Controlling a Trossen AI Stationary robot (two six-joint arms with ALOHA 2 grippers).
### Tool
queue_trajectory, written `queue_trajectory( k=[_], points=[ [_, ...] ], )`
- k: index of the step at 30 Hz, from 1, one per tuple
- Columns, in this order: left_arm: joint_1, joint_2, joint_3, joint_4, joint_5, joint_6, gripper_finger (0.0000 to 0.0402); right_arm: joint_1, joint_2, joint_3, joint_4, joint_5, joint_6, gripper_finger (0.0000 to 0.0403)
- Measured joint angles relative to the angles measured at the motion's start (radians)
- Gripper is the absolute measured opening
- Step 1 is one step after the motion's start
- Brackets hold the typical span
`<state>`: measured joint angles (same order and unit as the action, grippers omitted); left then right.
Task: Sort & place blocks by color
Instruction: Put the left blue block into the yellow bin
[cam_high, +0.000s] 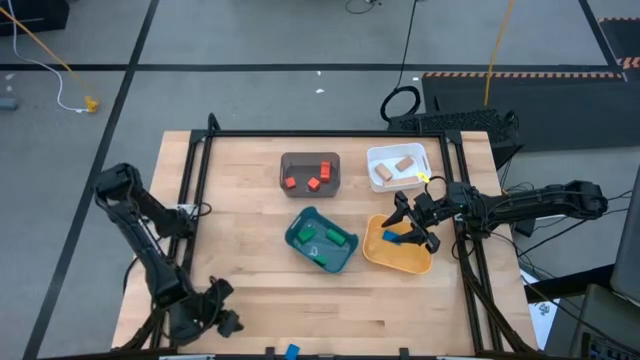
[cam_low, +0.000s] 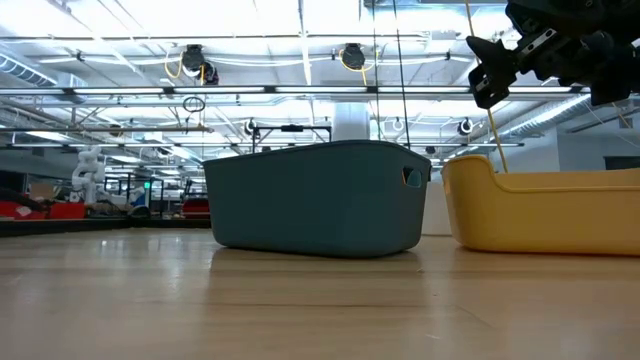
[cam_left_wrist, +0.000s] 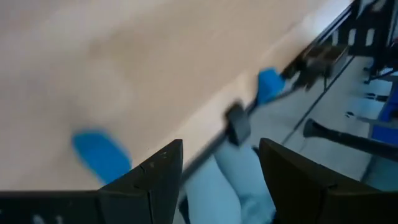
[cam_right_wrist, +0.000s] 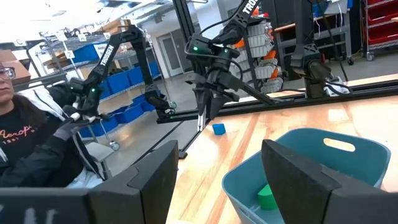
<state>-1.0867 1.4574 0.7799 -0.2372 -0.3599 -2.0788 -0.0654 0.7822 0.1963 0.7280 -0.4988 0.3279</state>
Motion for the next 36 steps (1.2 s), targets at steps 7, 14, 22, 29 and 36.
queue_trajectory(
  k=[7,14,22,29,36],
  points=[
    [-0.043,-0.044,0.0,-0.091,0.129,-0.244,0.0211,0.0,0.0,0.0,0.0,0.0,0.0,0.0224],
    [0.003,-0.03,0.0,-0.149,0.27,-0.278,0.0212,0.0,0.0,0.0,0.0,0.0,0.0,0.0224],
    [0.064,-0.027,-0.001,-0.209,0.275,-0.182,0.0212,0.0,0.0,0.0,0.0,0.0,0.0,0.0224],
    [0.08,0.015,-0.001,-0.207,0.304,-0.182,0.0221,0.0,0.0,0.0,0.0,0.0,0.0,0.0224],
    [0.079,0.043,-0.001,-0.173,0.317,-0.193,0.0249,0.0,0.0,0.0,0.0,0.0,0.0,0.0224]
  ],
)
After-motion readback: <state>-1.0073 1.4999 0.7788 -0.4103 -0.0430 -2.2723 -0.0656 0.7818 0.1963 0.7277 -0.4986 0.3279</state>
